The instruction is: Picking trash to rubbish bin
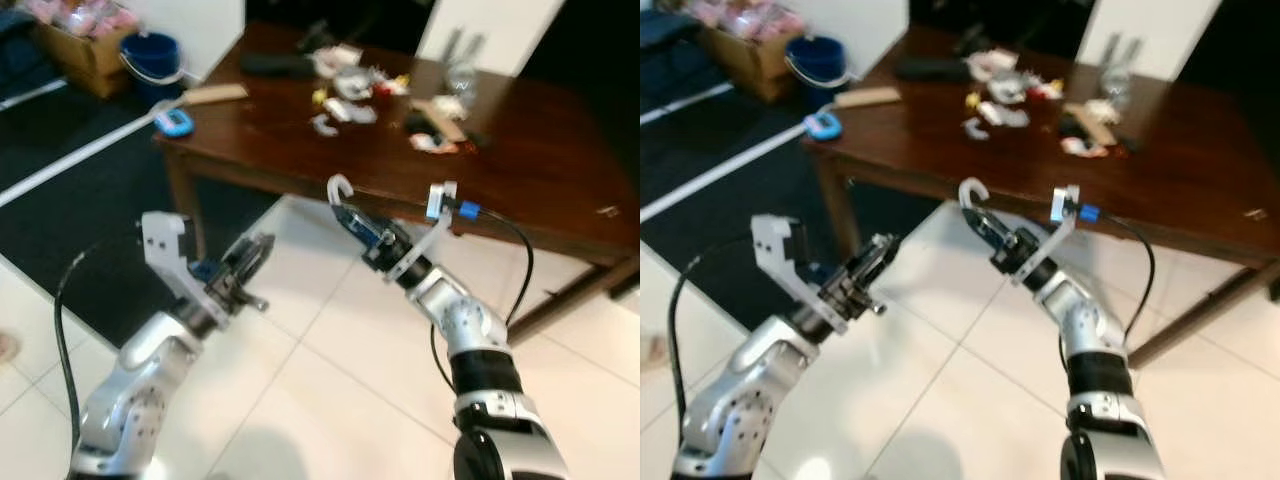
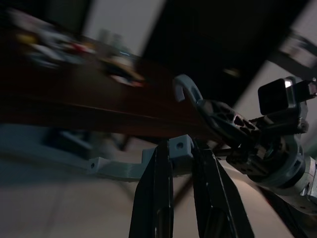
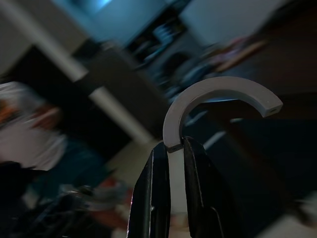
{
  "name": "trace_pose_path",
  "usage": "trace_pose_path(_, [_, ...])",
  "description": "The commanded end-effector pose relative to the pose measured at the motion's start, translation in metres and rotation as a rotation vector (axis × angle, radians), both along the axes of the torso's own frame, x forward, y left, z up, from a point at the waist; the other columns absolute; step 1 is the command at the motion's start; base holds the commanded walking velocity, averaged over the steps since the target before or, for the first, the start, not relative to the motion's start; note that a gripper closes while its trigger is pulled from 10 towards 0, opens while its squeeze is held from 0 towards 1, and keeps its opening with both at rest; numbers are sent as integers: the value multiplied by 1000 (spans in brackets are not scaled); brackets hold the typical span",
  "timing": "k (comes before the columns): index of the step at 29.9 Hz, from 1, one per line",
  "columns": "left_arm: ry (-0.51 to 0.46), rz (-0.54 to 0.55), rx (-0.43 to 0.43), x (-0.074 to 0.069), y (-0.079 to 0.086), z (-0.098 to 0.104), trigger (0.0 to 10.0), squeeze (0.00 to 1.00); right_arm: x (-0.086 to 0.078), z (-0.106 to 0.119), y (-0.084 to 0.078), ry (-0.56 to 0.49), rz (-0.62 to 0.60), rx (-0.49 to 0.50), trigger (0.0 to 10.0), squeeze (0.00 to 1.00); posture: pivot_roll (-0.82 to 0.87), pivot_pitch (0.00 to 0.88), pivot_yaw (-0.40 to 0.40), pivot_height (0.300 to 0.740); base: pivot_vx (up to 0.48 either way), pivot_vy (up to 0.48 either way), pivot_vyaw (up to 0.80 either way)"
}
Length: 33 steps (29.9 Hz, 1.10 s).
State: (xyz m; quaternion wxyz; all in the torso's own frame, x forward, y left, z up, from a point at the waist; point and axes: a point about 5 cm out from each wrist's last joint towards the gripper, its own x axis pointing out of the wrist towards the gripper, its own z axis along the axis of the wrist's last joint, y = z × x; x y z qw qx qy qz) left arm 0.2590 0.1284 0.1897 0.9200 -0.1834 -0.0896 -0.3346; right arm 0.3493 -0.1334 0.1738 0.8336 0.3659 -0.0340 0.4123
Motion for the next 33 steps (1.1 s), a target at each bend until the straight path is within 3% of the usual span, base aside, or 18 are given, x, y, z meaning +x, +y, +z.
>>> trace_pose_path(1, [4, -11, 6, 0, -4, -4, 10000, 0, 2, -5, -5, 22, -36, -18, 10000, 0, 210, 125, -116, 740, 0, 0, -800])
trace_pose_path(14, [25, 19, 33, 6, -1, -15, 10000, 0, 15, -20, -9, 139, -197, -96, 10000, 0, 200, 113, -109, 740, 0, 0, -800])
trace_pose_path(17, [14, 95, 92, 14, 3, -17, 10000, 0, 18, -25, -7, 173, -242, -103, 10000, 0, 196, 115, -106, 740, 0, 0, -800])
trace_pose_path(21, [9, 138, 73, 21, 6, -16, 10000, 0, 21, -29, -4, 200, -281, -113, 10000, 0, 186, 116, -100, 740, 0, 0, -800])
trace_pose_path(33, [-4, 104, 97, 26, 2, -19, 10000, 0, 14, -28, 20, 159, -223, -59, 10000, 0, 140, 107, -69, 740, 0, 0, -800])
